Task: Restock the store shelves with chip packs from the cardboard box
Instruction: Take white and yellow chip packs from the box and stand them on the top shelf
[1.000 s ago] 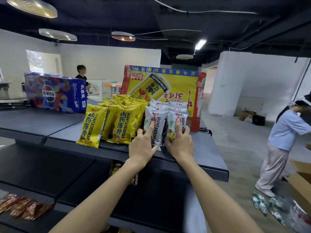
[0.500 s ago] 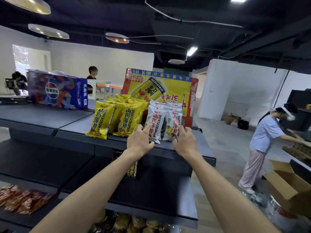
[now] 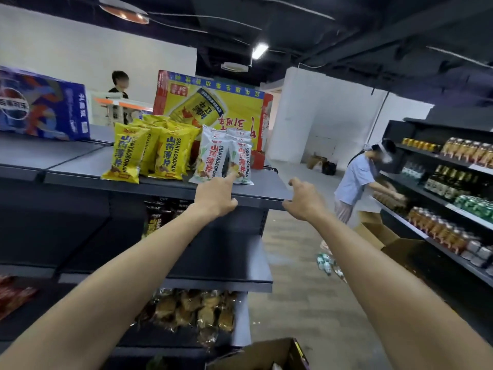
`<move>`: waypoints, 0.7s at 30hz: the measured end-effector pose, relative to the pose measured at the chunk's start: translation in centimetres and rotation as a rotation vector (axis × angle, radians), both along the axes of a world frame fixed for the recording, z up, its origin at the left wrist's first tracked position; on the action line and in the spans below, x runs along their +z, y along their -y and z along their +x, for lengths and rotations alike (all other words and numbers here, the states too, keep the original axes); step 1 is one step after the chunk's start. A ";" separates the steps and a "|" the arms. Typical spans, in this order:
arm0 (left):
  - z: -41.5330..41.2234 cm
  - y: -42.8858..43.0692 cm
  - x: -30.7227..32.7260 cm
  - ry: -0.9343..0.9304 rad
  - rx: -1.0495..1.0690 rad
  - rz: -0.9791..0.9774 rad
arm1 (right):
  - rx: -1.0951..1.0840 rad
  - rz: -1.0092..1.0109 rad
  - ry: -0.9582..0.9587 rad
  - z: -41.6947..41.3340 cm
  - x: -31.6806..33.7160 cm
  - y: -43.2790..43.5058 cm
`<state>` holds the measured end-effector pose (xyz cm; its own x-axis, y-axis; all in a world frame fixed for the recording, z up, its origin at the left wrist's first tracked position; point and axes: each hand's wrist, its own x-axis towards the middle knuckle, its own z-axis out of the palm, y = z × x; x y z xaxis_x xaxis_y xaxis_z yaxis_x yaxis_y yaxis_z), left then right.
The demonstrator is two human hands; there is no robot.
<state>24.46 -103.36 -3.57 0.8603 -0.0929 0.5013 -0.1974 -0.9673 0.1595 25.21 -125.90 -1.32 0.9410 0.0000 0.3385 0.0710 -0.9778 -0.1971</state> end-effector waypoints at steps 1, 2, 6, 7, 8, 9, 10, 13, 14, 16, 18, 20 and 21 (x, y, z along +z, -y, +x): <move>-0.2 0.6 -0.2 -0.007 -0.013 0.000 | -0.009 -0.006 0.000 -0.4 0.0 0.6; -0.3 1.2 -0.5 -0.014 -0.026 -0.003 | -0.017 -0.006 -0.002 -0.7 -0.1 1.2; -0.2 2.8 -1.9 -0.066 -0.114 -0.016 | -0.041 0.002 -0.061 -1.3 -1.8 3.0; 0.0 3.0 -2.5 -0.090 -0.134 -0.014 | -0.044 -0.014 -0.089 -1.2 -2.6 3.6; 0.2 3.3 -3.2 -0.119 -0.157 -0.007 | -0.045 -0.033 -0.122 -1.1 -3.5 4.3; 0.4 3.5 -4.1 -0.153 -0.176 0.007 | -0.048 -0.052 -0.156 -0.9 -4.4 5.0; 0.7 3.9 -5.0 -0.180 -0.186 0.025 | -0.053 -0.071 -0.193 -0.7 -5.3 5.8; 1.6 5.3 -7.8 -0.170 -0.141 0.047 | -0.061 -0.104 -0.282 0.3 -7.8 8.4; 2.1 5.9 -8.9 -0.161 -0.124 0.045 | -0.062 -0.107 -0.304 0.7 -8.8 9.1; 2.9 7.3 -11.0 -0.187 -0.113 0.051 | -0.049 -0.104 -0.360 1.8 -11.3 10.5; 3.8 8.9 -13.6 -0.248 -0.111 0.078 | -0.039 -0.091 -0.430 2.6 -14.3 11.9; 4.6 10.5 -16.7 -0.329 -0.108 0.100 | -0.026 -0.074 -0.497 3.4 -17.5 13.1; 4.9 11.4 -18.3 -0.366 -0.101 0.101 | -0.016 -0.064 -0.522 3.8 -19.1 13.8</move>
<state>29.32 -114.78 -21.86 0.9644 -0.2197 0.1470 -0.2404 -0.9603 0.1417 28.99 -139.67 -20.45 0.9844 -0.0102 -0.1756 -0.0356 -0.9892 -0.1422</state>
